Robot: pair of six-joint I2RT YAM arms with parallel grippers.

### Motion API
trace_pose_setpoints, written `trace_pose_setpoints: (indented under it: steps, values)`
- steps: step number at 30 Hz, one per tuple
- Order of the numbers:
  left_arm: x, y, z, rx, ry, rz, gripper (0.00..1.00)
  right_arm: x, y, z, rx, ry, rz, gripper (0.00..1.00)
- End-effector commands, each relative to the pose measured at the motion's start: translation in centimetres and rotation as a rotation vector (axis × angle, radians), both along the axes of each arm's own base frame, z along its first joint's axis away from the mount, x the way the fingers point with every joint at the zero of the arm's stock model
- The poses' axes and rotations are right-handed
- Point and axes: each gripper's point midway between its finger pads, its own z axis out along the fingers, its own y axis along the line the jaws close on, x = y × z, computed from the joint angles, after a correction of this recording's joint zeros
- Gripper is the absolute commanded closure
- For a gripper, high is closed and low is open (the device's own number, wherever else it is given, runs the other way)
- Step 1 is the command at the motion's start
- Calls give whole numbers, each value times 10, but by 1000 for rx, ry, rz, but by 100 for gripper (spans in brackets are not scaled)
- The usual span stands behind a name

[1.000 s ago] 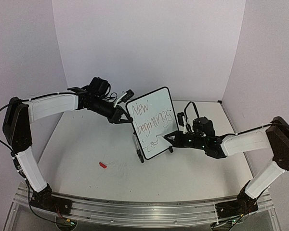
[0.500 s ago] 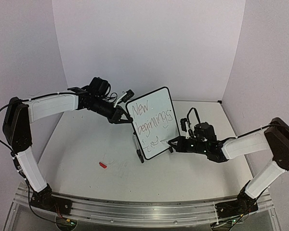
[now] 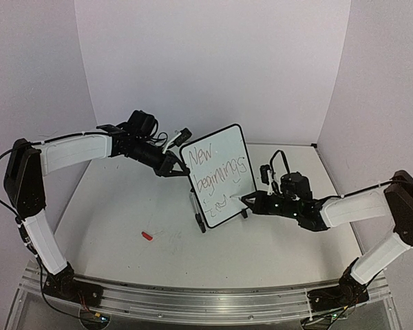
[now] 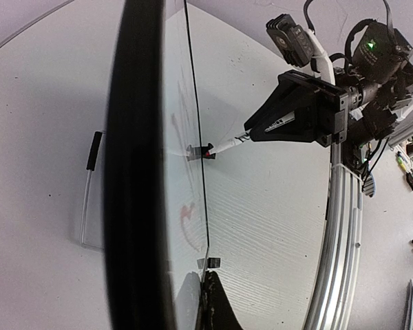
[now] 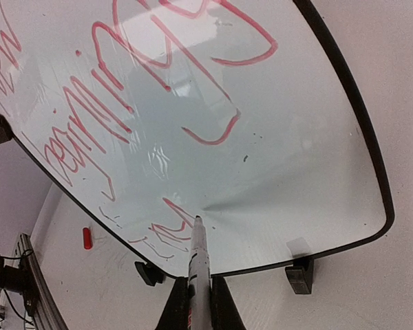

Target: Write a sentence on the whiteboard

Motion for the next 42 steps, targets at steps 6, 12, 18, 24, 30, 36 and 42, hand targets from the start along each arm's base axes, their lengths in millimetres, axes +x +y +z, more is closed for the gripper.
trace_pose_setpoints:
  steps: [6, 12, 18, 24, 30, 36, 42]
  values:
    - [-8, 1, -10, 37, 5, -18, 100, 5, -9, 14, 32, -32, -25, 100]
    - [-7, 1, -10, 37, 5, -18, 100, 11, -10, 11, 26, -28, -27, 100]
    - [-7, 1, -11, 38, 8, -18, 100, 19, -8, 16, 34, -37, -20, 100]
    - [-7, 1, -11, 39, 8, -18, 100, 21, -1, 19, 41, -42, 15, 100]
    - [-7, 1, -11, 38, 7, -18, 100, 17, 2, 7, 35, -10, 38, 100]
    - [-7, 1, -10, 37, 6, -18, 100, 10, -4, -10, 16, 32, 31, 100]
    - [-7, 1, -10, 37, 5, -18, 100, 13, -13, -11, 1, 26, -20, 100]
